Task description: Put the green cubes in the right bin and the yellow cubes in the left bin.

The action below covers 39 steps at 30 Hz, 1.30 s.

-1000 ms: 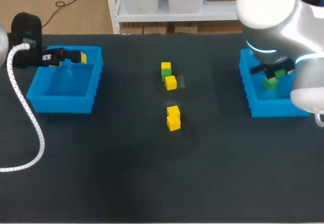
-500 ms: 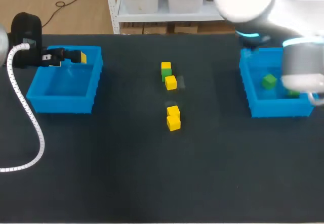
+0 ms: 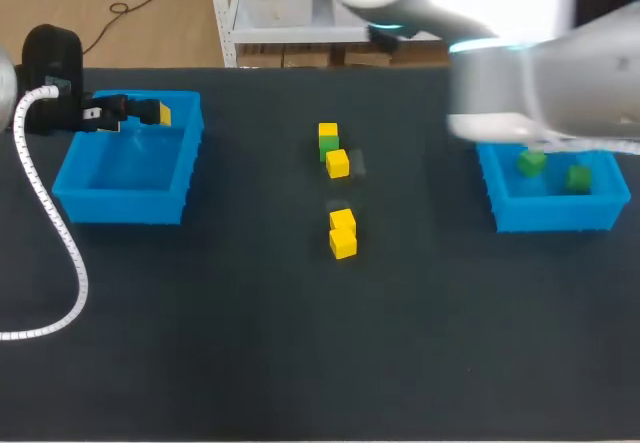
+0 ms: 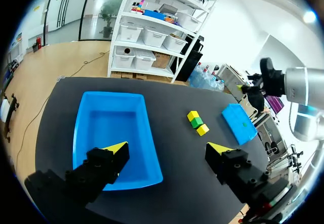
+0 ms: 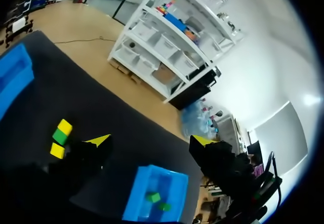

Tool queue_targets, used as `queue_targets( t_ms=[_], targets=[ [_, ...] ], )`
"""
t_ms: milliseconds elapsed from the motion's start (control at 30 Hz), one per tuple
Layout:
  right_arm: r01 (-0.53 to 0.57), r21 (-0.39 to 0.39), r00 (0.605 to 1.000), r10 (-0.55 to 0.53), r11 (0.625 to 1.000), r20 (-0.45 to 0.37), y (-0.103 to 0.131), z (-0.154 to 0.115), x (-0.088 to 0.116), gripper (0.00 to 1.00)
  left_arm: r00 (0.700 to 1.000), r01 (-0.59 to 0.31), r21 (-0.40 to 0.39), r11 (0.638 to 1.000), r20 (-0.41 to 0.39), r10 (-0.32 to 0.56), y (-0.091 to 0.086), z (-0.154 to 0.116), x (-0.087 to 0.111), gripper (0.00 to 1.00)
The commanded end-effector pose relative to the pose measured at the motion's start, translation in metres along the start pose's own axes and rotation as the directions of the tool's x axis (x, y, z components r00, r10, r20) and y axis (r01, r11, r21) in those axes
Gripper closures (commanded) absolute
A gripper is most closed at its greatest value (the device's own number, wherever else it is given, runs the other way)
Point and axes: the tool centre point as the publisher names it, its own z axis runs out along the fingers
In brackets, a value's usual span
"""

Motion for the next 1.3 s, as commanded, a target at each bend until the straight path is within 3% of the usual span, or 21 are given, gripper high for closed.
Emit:
queue_targets(
  t_ms=[33,267,533,967,1300],
  targets=[
    [0.037,-0.003,0.996,-0.037,0.999,-0.075,0.043,0.010,-0.059,0.00,1.000,-0.001,0.006,1.000,0.006,0.001,0.001,0.000,0.001,0.00],
    [0.078,-0.048,0.991,-0.083,0.996,-0.101,0.092,-0.001,-0.074,0.00,1.000,-0.001,0.006,1.000,0.006,0.001,0.001,0.000,0.001,0.00],
    [0.084,-0.118,0.982,-0.102,0.989,-0.156,0.139,-0.010,-0.067,0.00,1.000,-0.001,0.006,1.000,0.006,0.001,0.001,0.000,0.001,0.00],
    [-0.066,-0.131,0.962,0.028,0.989,-0.273,0.155,-0.035,-0.030,0.00,1.000,-0.001,0.006,1.000,0.006,0.001,0.001,0.000,0.001,0.00],
    [-0.202,-0.208,0.945,0.134,0.957,-0.300,0.169,-0.017,-0.001,0.00,1.000,-0.001,0.006,1.000,0.006,0.001,0.001,0.000,0.001,0.00]
  ],
)
